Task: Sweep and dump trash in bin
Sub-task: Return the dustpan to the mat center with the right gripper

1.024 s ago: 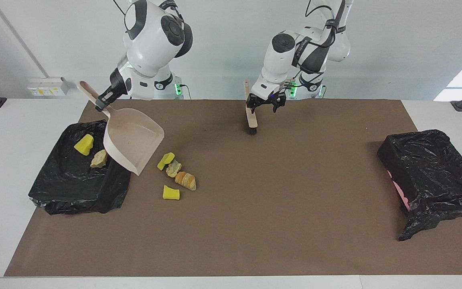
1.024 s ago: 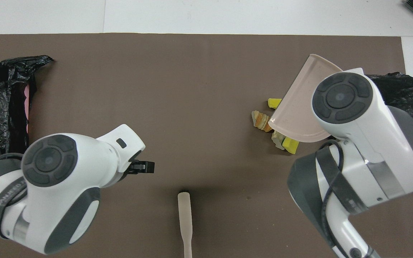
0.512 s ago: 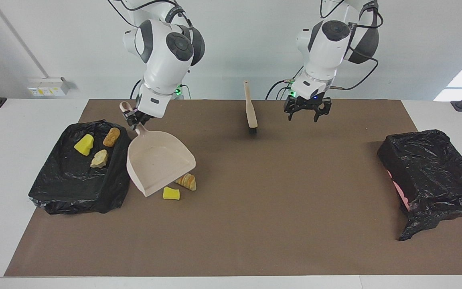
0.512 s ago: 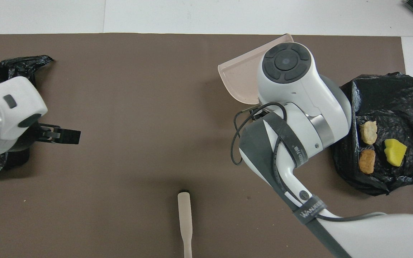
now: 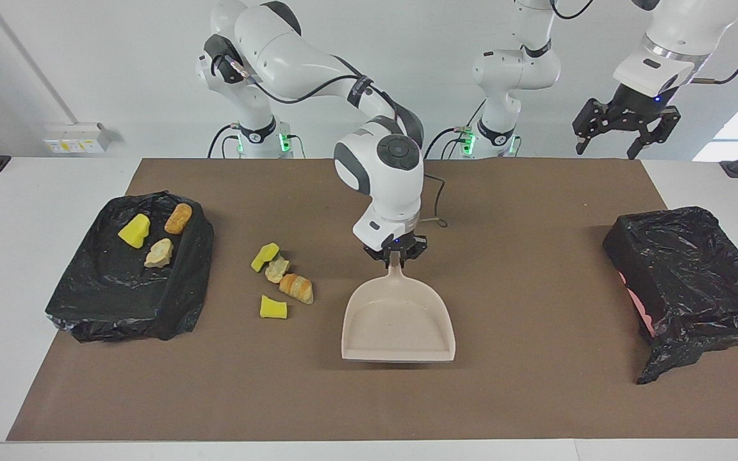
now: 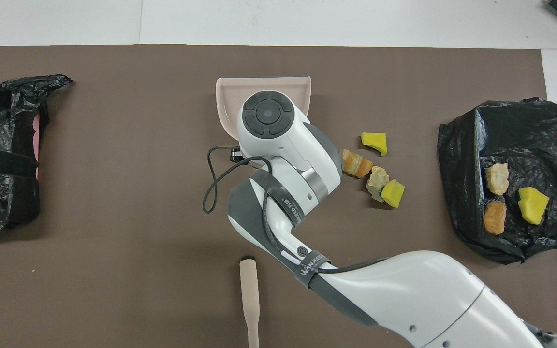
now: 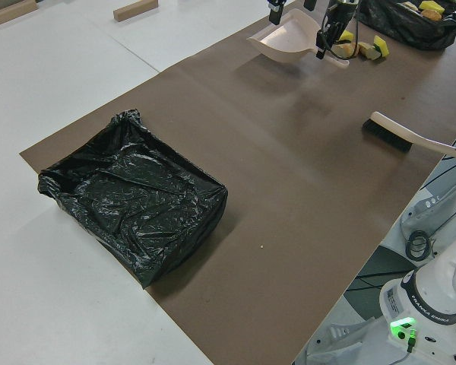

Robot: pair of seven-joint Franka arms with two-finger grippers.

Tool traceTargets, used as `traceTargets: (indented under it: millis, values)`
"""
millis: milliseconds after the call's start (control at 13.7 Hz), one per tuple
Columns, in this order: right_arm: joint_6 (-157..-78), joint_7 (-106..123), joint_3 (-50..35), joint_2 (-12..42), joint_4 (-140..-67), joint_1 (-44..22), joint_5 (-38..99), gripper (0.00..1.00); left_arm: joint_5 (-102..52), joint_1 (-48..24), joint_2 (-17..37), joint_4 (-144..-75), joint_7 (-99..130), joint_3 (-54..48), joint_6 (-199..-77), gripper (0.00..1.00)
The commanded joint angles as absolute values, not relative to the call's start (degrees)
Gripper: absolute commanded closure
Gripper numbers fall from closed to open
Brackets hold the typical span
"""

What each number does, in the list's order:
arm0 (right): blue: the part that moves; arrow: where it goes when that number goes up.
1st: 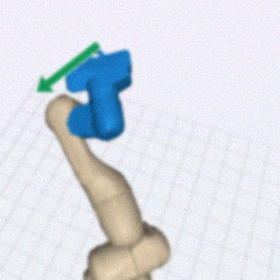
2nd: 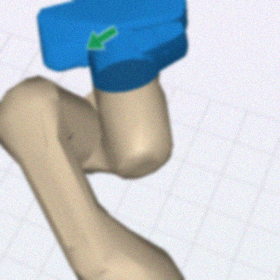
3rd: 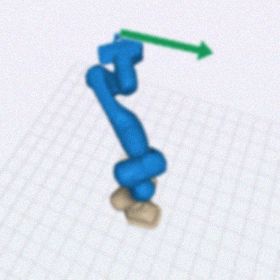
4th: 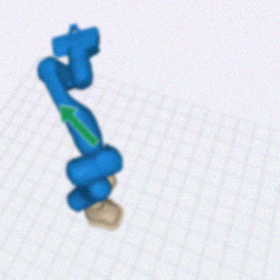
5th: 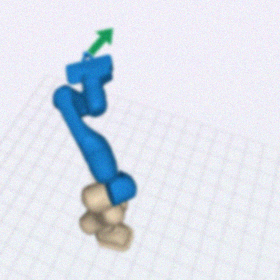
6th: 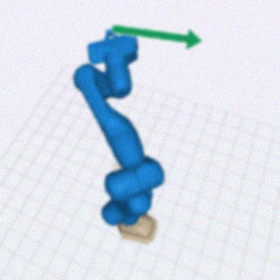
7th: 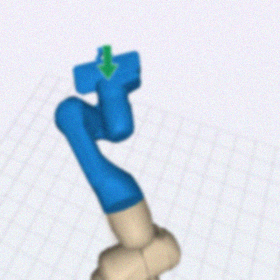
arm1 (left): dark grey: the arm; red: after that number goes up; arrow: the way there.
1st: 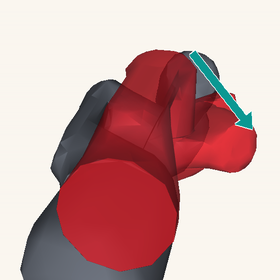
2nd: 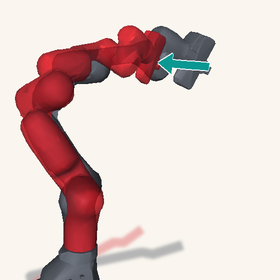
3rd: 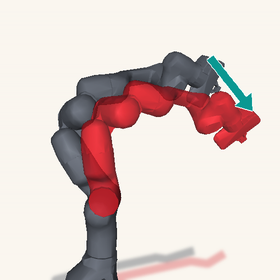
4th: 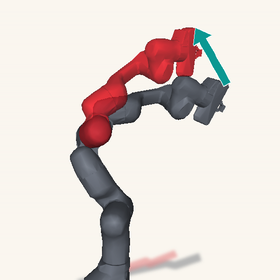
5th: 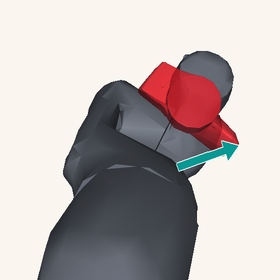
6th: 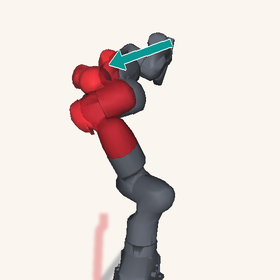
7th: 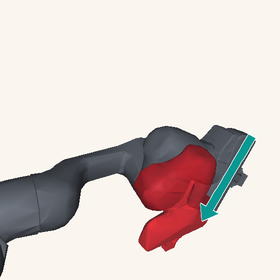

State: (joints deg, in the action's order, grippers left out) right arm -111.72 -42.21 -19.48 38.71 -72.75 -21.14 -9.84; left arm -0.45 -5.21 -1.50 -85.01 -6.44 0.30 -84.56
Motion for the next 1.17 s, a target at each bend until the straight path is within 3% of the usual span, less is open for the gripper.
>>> traceTargets:
  millis: [0, 293, 512, 585, 732, 805, 878, 1098]
  values:
    - [-112.1, -43.2, -19.7, 39.9, -71.6, -21.3, -7.6, 1.0, -1.1, -2.9, 0.8, -80.8, -10.4, -0.2, -81.9, 0.0]
    - [-112.5, -43.8, -19.7, 40.8, -71.8, -22.1, -6.9, 1.0, -1.1, -1.9, 0.2, -81.6, -11.3, -0.1, -82.0, 0.0]
    - [-117.8, -43.9, -19.7, 41.0, -74.5, -22.4, -2.3, 0.99, -1.1, -2.1, -1.6, -84.2, -11.5, -0.1, -82.5, 0.0]
    - [-118.6, -43.9, -19.7, 41.0, -74.5, -22.9, -1.9, 0.94, -1.1, -2.0, -1.6, -84.4, -11.4, -0.1, -82.5, 0.0]
    - [-118.9, -43.8, -19.6, 41.0, -75.8, -22.2, -2.6, 0.71, -1.1, -1.8, -1.7, -84.5, -10.6, 0.1, -82.2, 0.0]
    - [-119.1, -43.2, -19.7, 40.9, -76.5, -22.1, -3.1, 0.48, -1.1, -1.9, -1.7, -84.4, -10.5, 0.1, -82.0, 0.0]
    - [-118.8, -43.3, -19.6, 40.7, -76.4, -22.1, -3.3, 0.0, -1.1, -1.8, -1.7, -84.4, -10.5, 0.1, -81.9, 0.0]
    - [-118.4, -43.9, -19.4, 39.0, -76.4, -21.5, -3.3, 0.0, -1.0, -1.9, -1.7, -84.3, -10.6, -0.1, -81.8, 0.0]
